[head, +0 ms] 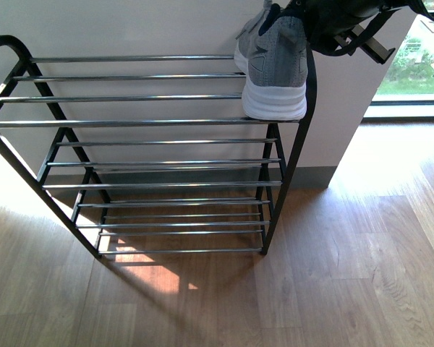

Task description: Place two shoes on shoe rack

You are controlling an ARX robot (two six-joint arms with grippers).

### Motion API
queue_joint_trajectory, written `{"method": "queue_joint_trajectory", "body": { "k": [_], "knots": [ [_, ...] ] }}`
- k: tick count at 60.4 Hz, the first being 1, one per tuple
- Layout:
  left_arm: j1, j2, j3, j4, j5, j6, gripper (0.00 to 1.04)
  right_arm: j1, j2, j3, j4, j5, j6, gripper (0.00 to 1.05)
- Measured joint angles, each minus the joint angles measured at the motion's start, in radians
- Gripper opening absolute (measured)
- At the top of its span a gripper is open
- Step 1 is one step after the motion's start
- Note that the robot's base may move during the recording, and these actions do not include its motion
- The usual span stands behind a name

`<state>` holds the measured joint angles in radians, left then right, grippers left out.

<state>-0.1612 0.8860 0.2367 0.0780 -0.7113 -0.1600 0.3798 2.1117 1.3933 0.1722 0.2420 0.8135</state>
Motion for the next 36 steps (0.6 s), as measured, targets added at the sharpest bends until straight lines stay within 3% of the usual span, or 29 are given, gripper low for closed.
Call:
{"method": "queue_joint_trajectory", "body": {
  "k": [7,19,28,36],
  "knots": [
    [0.0,0.0,0.0,0.0,0.0,0.0,0.01,0.008,0.0,0.0,-0.021,-0.026,0.01,0.16],
    [0.0,0.0,0.0,0.0,0.0,0.0,0.01,-0.01,-0.127,-0.054,-0.06,-0.067,0.008,0.58],
    [0.0,0.0,0.0,0.0,0.0,0.0,0.01,-0.058,-0.353,-0.172,-0.004,-0.05,-0.251,0.81],
    [0.0,0.0,0.0,0.0,0.0,0.0,0.01,-0.136,-0.58,-0.344,0.055,-0.141,-0.58,0.97]
  ]
}}
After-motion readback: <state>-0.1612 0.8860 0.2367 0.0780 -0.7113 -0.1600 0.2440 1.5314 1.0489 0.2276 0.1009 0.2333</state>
